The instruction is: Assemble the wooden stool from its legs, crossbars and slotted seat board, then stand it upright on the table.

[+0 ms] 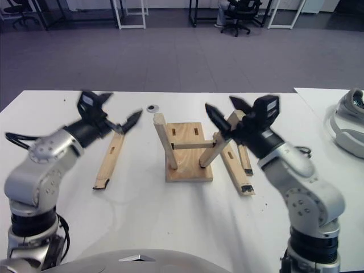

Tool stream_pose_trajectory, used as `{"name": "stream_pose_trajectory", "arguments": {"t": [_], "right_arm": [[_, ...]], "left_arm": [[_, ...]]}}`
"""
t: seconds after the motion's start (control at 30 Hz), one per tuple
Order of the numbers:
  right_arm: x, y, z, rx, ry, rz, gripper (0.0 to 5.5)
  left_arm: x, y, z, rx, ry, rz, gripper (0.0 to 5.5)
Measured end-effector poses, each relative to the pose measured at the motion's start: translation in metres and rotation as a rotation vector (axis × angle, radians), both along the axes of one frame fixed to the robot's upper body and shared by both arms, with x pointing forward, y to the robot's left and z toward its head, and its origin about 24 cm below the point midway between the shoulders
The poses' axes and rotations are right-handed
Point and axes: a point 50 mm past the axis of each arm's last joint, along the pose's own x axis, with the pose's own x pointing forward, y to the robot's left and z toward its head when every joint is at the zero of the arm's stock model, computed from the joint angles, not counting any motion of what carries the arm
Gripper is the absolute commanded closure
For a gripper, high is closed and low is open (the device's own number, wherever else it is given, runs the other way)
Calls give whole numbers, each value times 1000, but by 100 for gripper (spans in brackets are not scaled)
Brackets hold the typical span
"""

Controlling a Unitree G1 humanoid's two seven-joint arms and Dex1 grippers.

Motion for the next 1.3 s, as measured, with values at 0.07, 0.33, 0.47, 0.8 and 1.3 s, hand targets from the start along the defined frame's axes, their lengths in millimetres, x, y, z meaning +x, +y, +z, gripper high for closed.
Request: {"name": "stream_pose_trajectory", "arguments": {"t": [0.07, 0.33, 0.47, 0.8, 1.3], "right_arm": [[6, -2, 26, 55, -75, 59, 127], [31, -1, -2, -13, 107, 32, 127], [29, 3, -9, 56, 121, 61, 127], [63, -34, 8, 262, 105, -85, 127], [54, 11, -135, -400, 363, 115, 127]], "left_arm": [[8, -11, 30, -159, -80, -95, 10], [19, -65, -23, -300, 130, -313, 10], [19, -63, -35, -335, 112, -334, 10], [20, -1, 57, -590, -165, -315, 10], [-60, 53, -136, 738, 526, -500, 10]]}}
